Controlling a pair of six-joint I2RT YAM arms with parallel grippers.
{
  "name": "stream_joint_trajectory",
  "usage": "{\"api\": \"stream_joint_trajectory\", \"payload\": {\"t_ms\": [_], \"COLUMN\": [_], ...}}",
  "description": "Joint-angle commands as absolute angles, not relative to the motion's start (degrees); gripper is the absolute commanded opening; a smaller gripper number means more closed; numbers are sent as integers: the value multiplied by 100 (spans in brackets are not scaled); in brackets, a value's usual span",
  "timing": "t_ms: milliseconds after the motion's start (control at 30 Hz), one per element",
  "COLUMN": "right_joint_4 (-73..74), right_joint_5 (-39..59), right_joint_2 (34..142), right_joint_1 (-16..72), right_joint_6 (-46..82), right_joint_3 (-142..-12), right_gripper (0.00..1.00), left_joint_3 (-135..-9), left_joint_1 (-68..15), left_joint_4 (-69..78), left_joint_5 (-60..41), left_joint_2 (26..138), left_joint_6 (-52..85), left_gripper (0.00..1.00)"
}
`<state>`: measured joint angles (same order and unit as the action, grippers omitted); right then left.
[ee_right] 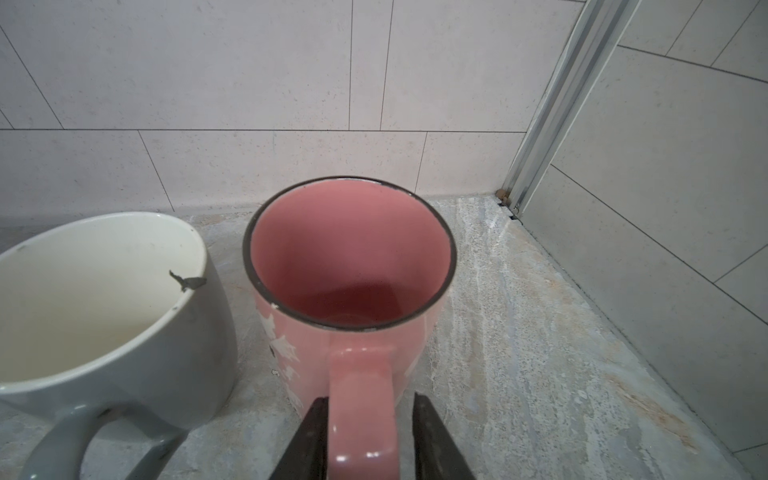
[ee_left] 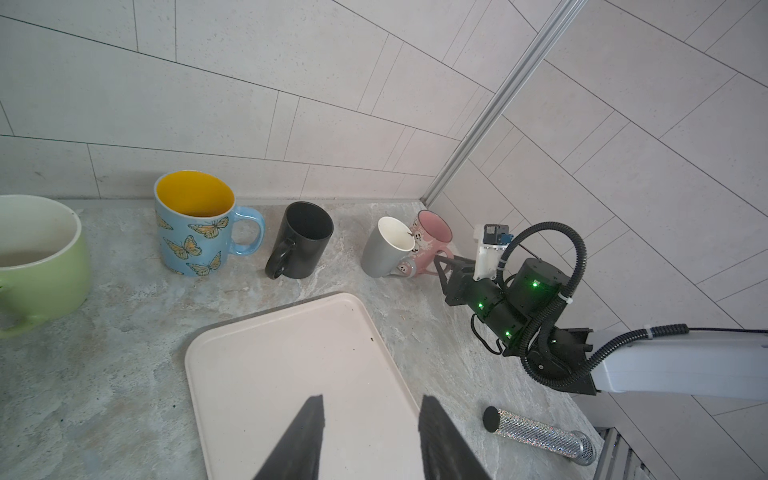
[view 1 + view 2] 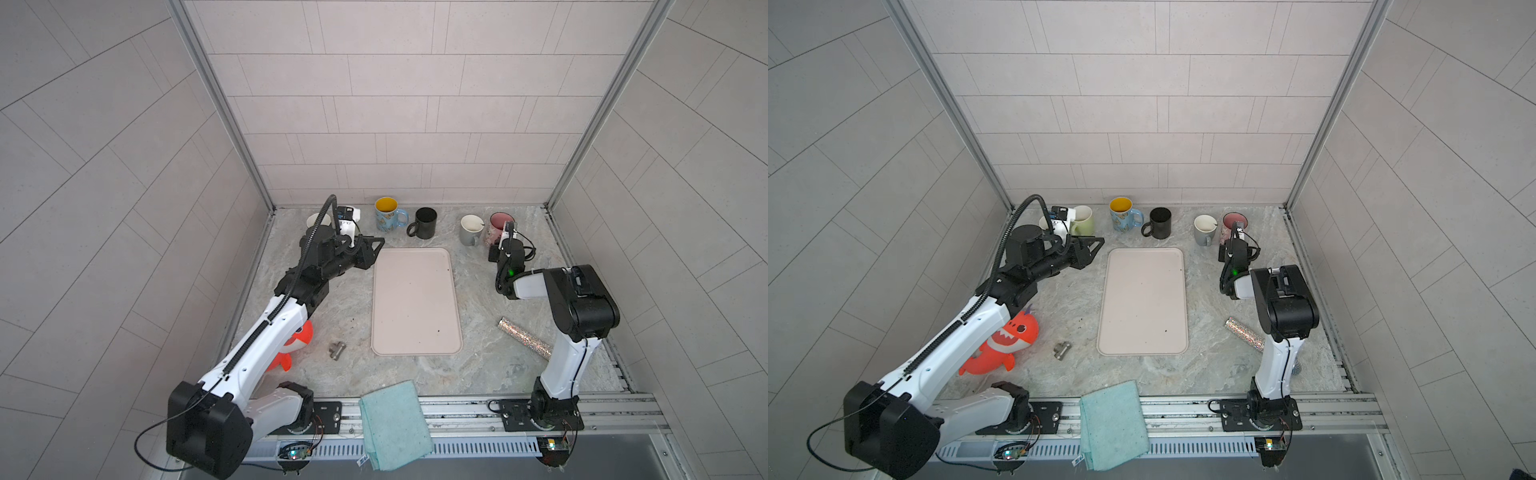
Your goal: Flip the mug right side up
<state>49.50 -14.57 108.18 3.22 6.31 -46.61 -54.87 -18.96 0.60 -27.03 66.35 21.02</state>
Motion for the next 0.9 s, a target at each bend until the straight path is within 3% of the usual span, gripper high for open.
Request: {"api": "stream_joint_trajectory", "payload": {"t_ms": [0,200,333,367,400,433,567,667,867], "right_joint_4": [4921,4372,2871,2541,2258,2011,1174,770,1145], "right_joint_5": [-1637,-1831,-1372,-1158,-990,-922,-520,-398,-377], "right_joint_2": [10483,9540,8578,8341,8158,7928,7116,6734,6715], "right_joint_1": [334,461,516,526,532,561,606,614,609], "right_joint_6": [636,810,989,1029,1037,1067,1025,976,719], "right_joint_3": [-4530,-4140,-4148,-4136,-4096,-4028,-3770,-3596,-2974], "right_gripper": [40,50,58,68,82,99,99,99,100], "left_joint_3": [-5432,-5620,-5792,-5766,-5728,-5652,-5139,-4557,-2589], "left_joint_1": [-1850,-1765,-1512,-1398,-1295,-1159,-543,-433,-418], "left_joint_4": [211,-406,-1253,-1410,-1505,-1566,-1477,-1191,2182], "left_joint_5": [-2751,-2161,-1217,-985,-716,-364,716,2353,3022], "left_joint_2": [6475,6290,6098,6044,5997,5965,5941,5985,6436], "left_joint_6": [2100,1753,1348,1271,1261,1297,1628,1786,1235], "left_gripper": [45,54,62,65,80,83,85,86,86]}}
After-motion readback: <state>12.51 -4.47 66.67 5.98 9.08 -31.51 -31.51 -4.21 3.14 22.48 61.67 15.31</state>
